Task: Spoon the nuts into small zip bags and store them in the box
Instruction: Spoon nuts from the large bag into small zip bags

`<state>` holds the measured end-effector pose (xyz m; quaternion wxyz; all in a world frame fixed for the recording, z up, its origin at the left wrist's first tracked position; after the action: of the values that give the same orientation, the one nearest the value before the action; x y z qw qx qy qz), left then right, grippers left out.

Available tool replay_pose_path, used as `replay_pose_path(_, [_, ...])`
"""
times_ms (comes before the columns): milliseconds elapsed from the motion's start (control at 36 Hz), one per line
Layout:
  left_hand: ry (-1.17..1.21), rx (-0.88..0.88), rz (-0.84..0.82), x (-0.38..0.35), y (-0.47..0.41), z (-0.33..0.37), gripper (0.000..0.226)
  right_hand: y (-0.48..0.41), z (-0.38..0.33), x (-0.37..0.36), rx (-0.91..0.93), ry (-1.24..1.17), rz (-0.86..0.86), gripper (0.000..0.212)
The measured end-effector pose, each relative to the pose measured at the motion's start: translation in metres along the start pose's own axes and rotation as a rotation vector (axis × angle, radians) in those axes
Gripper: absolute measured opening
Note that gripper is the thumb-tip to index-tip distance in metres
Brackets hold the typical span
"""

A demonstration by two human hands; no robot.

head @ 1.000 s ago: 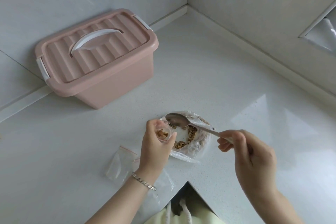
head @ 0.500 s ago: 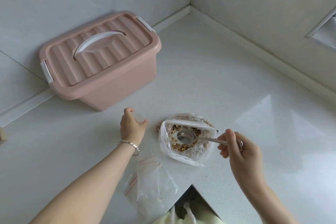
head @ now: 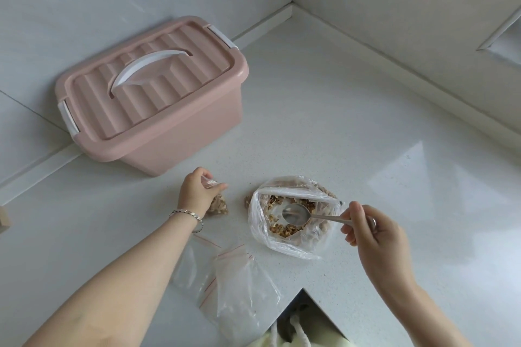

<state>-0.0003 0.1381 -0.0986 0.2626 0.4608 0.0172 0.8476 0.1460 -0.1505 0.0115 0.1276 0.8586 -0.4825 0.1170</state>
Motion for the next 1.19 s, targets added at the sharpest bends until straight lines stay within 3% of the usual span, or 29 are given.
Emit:
replay_pose_path(167, [-0.024,0.013,-0.099,-0.001,-0.002,0.003,0.048,0.001,0.002,-0.002,0.015,0.049,0.002,0.029])
replay_pose_path(278, [-0.063,-0.021,-0.024,0.01,0.009,0.003,0.06,0.002,0.001,-0.001,0.02,0.042,0.011,0.03])
replay_pose_path(417, [-0.202,-0.002,0.083,0.021,0.048,-0.009,0.052,0.004,0.0,0.002,0.017,0.014,0.032,0.035])
replay_pose_path(556, [-0.398,0.172,-0.178,0.009,0.083,-0.041,0.055,0.005,-0.002,0.0,0.046,0.011,0.019,0.036])
replay_pose_path(667, [-0.395,0.203,-0.179,0.003,0.099,-0.057,0.05,0.006,-0.006,-0.004,0.064,0.024,-0.009,0.037])
replay_pose_path(806, [-0.175,0.29,-0.13,0.003,0.103,-0.065,0.032,0.009,-0.007,-0.007,0.118,0.072,-0.034,0.039])
replay_pose_path(861, [-0.191,0.255,-0.113,0.005,0.104,-0.06,0.011,0.009,-0.007,-0.007,0.156,0.091,-0.033,0.04])
replay_pose_path(972, [-0.086,0.088,-0.045,0.015,0.111,-0.024,0.019,0.008,-0.013,-0.009,0.305,0.184,-0.015,0.032])
replay_pose_path(1056, [0.079,-0.085,0.003,0.025,0.123,0.017,0.015,0.006,-0.026,-0.01,0.34,0.116,-0.06,0.03])
replay_pose_path(1194, [0.353,-0.263,-0.157,0.036,0.15,0.083,0.01,0.006,-0.045,-0.018,0.253,-0.015,-0.188,0.038])
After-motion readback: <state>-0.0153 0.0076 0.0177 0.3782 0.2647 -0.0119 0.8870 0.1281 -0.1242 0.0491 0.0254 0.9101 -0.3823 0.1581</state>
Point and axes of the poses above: each hand's wrist, its own y-axis away from the middle knuckle, its own x-axis out of the back of the hand, z = x × y, the point moved 4 cm from there along -y, towards the middle knuckle, and after that the axes turned 7 degrees about -y, right-handed, at the moved point
